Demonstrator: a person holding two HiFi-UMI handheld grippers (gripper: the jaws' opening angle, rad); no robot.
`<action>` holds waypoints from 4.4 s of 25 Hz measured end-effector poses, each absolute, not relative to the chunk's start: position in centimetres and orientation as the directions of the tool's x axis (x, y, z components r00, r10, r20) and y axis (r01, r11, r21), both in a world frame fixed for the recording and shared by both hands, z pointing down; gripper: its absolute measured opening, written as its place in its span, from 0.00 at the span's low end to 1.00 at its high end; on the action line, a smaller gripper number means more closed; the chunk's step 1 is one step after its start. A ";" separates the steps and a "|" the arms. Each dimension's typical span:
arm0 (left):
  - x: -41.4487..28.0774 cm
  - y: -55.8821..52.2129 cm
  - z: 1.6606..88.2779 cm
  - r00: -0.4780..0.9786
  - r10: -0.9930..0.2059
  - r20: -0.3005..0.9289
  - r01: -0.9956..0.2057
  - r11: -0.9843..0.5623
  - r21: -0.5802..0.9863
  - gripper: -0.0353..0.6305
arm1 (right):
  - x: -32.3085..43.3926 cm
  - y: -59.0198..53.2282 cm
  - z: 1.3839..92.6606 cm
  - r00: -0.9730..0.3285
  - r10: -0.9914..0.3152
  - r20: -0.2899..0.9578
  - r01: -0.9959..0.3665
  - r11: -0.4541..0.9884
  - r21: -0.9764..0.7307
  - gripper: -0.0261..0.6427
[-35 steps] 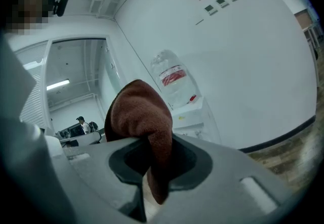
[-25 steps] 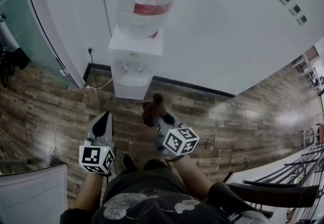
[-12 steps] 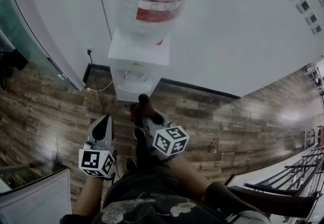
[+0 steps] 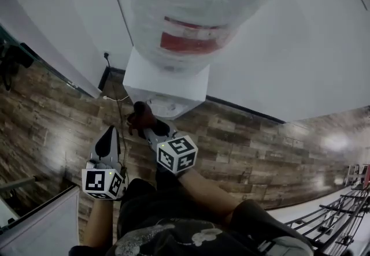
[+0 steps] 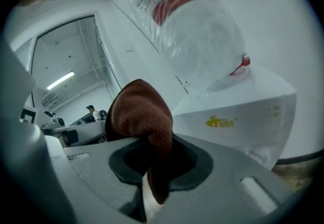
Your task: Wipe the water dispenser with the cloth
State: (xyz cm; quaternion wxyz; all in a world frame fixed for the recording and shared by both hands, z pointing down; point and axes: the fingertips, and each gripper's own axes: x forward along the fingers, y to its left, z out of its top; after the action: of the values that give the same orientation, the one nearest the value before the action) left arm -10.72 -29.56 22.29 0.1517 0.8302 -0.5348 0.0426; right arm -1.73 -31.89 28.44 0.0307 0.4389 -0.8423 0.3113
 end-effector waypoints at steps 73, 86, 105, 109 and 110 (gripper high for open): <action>-4.5 -34.6 37.5 0.488 -0.835 0.254 -0.869 -0.435 0.238 0.08 | 18.9 -33.5 45.0 -0.182 -0.917 0.354 -0.887 -0.001 -0.461 0.13; -9.7 -35.2 56.7 0.559 -0.807 0.191 -0.827 -0.526 0.196 0.08 | 20.0 -33.7 61.9 -0.156 -0.967 0.203 -0.904 0.057 -0.423 0.13; -10.2 -39.5 77.3 0.610 -0.790 0.071 -0.791 -0.601 0.114 0.08 | 20.3 -33.6 82.3 -0.140 -0.983 0.122 -0.924 0.085 -0.373 0.13; -10.2 -39.9 80.9 0.629 -0.775 0.066 -0.777 -0.624 0.084 0.08 | 20.5 -33.8 89.0 -0.124 -0.967 0.224 -0.927 0.032 -0.374 0.13; -10.1 -40.0 81.8 0.632 -0.771 0.074 -0.774 -0.623 0.115 0.08 | 20.5 -33.9 90.7 -0.120 -0.960 0.255 -0.929 0.018 -0.369 0.13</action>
State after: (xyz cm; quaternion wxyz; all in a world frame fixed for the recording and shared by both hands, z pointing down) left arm -10.14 -40.03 81.82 0.0677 0.9008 -0.4288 0.0086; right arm 20.50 -33.86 90.67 -0.0334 0.6624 -0.7128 0.2281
